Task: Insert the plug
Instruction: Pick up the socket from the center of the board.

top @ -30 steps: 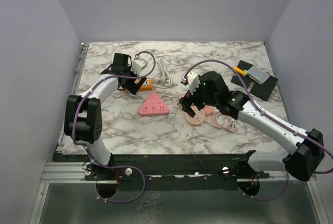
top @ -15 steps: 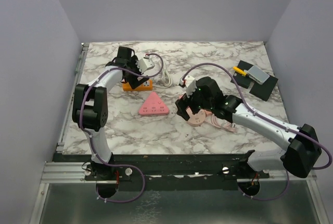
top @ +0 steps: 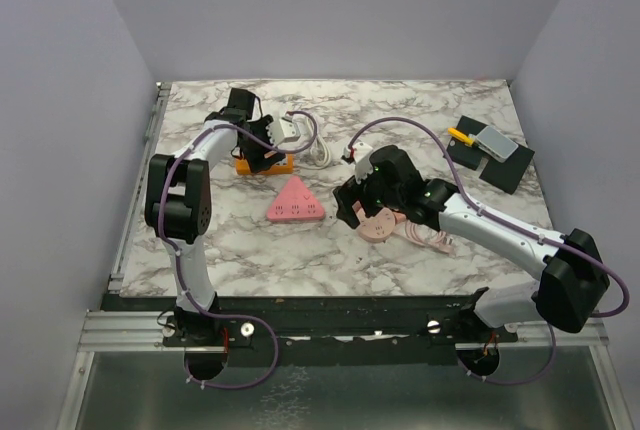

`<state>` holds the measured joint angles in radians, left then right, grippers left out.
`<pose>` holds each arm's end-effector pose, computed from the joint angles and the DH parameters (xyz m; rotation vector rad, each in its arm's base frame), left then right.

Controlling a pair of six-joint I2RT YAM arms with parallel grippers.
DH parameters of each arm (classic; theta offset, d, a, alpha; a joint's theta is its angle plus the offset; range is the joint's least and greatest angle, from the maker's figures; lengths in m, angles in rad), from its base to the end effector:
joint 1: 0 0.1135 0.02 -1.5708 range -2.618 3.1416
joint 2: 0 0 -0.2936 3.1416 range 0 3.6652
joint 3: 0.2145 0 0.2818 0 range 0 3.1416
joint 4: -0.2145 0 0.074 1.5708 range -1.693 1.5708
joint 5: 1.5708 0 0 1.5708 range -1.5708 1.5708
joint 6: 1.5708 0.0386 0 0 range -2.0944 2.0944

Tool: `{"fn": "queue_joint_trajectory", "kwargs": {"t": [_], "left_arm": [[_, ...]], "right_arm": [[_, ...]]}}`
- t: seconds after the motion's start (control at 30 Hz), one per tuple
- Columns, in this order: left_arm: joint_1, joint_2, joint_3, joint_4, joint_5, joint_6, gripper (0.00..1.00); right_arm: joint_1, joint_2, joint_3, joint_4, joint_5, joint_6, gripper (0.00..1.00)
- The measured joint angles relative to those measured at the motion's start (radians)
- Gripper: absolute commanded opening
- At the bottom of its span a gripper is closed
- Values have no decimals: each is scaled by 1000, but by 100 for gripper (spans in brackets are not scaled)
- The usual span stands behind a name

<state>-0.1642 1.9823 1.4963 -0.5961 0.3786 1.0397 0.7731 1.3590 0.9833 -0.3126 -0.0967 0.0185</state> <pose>0.4520 -0.0894 0.2100 1.5377 2.0240 -0.1722 0.2288 0.2284 0.2839 -0.9000 2.1279 0.5237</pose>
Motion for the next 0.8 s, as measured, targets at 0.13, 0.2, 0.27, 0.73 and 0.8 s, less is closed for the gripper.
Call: {"fn": "queue_joint_trajectory", "kwargs": {"t": [0.13,0.2,0.27,0.73,0.8], "left_arm": [[1,0,-8,-20,10,28,73],[5,0,-34,-39,10,47,73],[11,0,-56,-50,10,61,73],[60,-18,-89,-114,17,114,36],[66,-40,-119,-118,17,119,27]], "right_arm": [[0,0,0,0,7,16,100],[0,0,0,0,9,17,100],[0,0,0,0,10,16,100],[0,33,27,1,8,19,100],[4,56,45,6,6,19,100]]}}
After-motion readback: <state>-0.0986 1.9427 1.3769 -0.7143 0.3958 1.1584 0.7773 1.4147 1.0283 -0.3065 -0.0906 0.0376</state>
